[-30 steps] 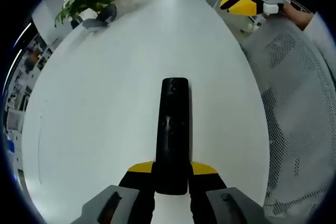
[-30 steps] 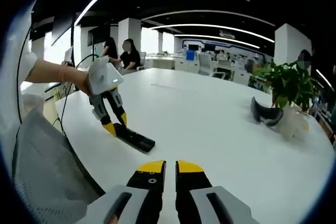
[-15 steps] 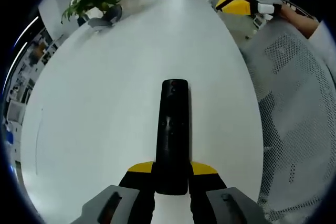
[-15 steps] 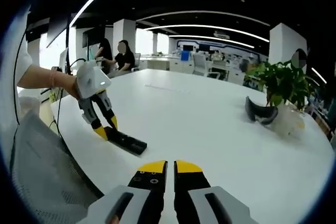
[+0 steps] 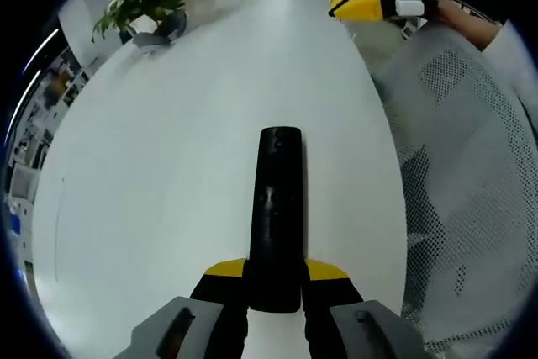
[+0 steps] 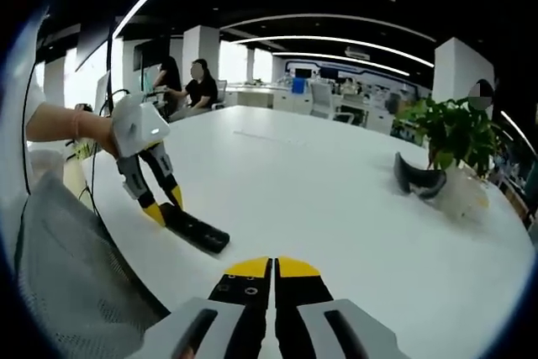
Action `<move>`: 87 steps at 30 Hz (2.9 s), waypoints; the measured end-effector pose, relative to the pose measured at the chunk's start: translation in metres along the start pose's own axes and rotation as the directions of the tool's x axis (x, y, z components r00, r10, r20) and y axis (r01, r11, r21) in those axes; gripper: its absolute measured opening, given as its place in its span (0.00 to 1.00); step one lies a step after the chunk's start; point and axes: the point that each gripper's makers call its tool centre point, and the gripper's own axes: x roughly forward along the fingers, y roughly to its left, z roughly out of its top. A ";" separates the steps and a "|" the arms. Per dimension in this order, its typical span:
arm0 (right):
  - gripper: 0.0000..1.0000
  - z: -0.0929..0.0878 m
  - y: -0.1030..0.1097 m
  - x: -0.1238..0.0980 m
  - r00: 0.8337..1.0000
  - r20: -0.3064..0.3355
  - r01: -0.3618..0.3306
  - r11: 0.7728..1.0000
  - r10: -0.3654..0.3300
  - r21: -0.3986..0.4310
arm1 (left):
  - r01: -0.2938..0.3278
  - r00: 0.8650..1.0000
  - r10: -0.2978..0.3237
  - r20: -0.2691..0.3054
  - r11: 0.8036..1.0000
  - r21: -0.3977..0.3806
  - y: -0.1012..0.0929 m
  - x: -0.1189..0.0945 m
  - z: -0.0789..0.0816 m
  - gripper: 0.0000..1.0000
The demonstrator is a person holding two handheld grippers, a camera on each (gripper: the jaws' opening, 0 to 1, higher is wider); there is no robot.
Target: Press the specified remote control buttons in sequence, fully releasing each button before pressing the next.
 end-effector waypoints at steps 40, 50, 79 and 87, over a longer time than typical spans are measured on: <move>0.00 -0.013 0.020 0.005 0.993 -0.078 -0.091 0.996 0.091 0.010 | 0.030 1.000 -0.030 -0.007 0.997 0.073 -0.037 0.001 0.006 0.23; 0.00 -0.015 0.028 0.006 0.987 -0.096 -0.129 0.991 0.130 0.024 | 0.046 0.998 -0.041 -0.048 0.993 0.113 -0.048 0.002 0.007 0.23; 0.00 -0.023 0.081 0.025 0.838 -0.347 -0.455 0.890 0.421 -0.020 | 0.035 0.998 -0.037 0.053 0.998 0.047 -0.056 0.001 0.006 0.23; 0.00 -0.046 0.099 0.045 0.720 -0.536 -0.605 0.776 0.440 -0.177 | 0.041 0.998 -0.042 0.037 0.998 0.052 -0.056 0.002 0.007 0.23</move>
